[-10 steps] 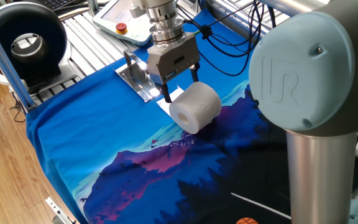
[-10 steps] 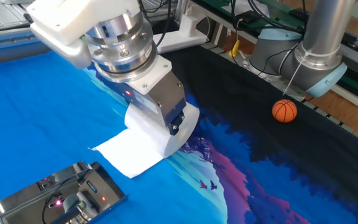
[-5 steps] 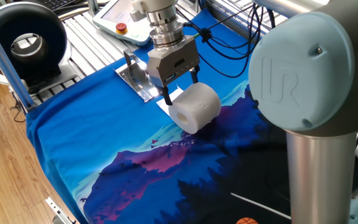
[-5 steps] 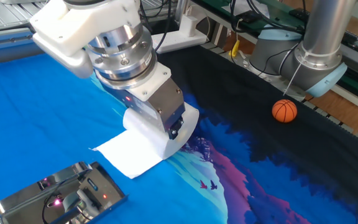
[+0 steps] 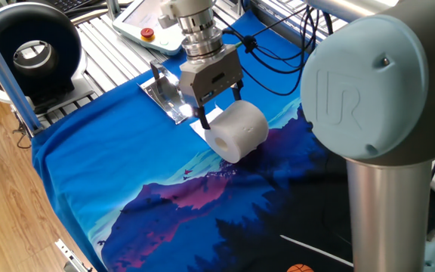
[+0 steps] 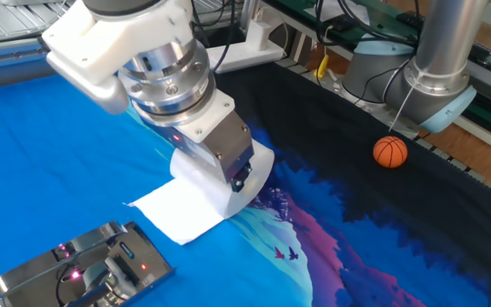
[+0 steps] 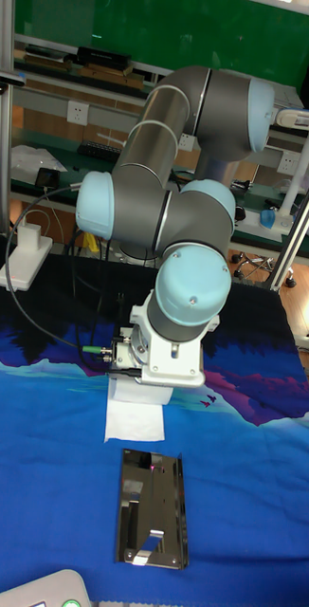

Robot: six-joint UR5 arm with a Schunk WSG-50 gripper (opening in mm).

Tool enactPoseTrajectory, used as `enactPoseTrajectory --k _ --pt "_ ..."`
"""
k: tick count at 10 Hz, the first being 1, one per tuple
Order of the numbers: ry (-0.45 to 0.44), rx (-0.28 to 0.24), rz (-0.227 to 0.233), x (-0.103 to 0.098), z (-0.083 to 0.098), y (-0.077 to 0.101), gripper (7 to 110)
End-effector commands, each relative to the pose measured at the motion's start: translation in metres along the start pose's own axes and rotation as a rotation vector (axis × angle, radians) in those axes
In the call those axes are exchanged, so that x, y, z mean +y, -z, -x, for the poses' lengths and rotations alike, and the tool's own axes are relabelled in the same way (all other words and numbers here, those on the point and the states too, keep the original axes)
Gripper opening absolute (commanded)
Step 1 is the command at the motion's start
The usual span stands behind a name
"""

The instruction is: Put the toilet paper on its holder

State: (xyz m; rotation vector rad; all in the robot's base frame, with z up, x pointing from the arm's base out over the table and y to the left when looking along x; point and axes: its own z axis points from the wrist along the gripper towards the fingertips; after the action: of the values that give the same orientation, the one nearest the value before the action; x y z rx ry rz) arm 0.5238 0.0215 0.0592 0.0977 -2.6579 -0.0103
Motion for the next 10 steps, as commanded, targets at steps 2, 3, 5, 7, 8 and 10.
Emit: enactPoseTrajectory --k 2,3,5,7,8,10 --pt "-0.011 0.01 0.0 0.006 -0.002 -0.004 110" --pt "-0.007 0.008 0.003 0.008 -0.001 -0.004 110" --pt "-0.005 0.033 0.005 0.009 -0.004 -0.007 110" --pt "-0.01 0.061 0.024 0.015 -0.012 -0.005 110" --pt "-0.004 0.073 0.025 0.015 -0.018 -0.002 110" --pt "0.0 0.096 0.024 0.015 -0.028 0.002 110"
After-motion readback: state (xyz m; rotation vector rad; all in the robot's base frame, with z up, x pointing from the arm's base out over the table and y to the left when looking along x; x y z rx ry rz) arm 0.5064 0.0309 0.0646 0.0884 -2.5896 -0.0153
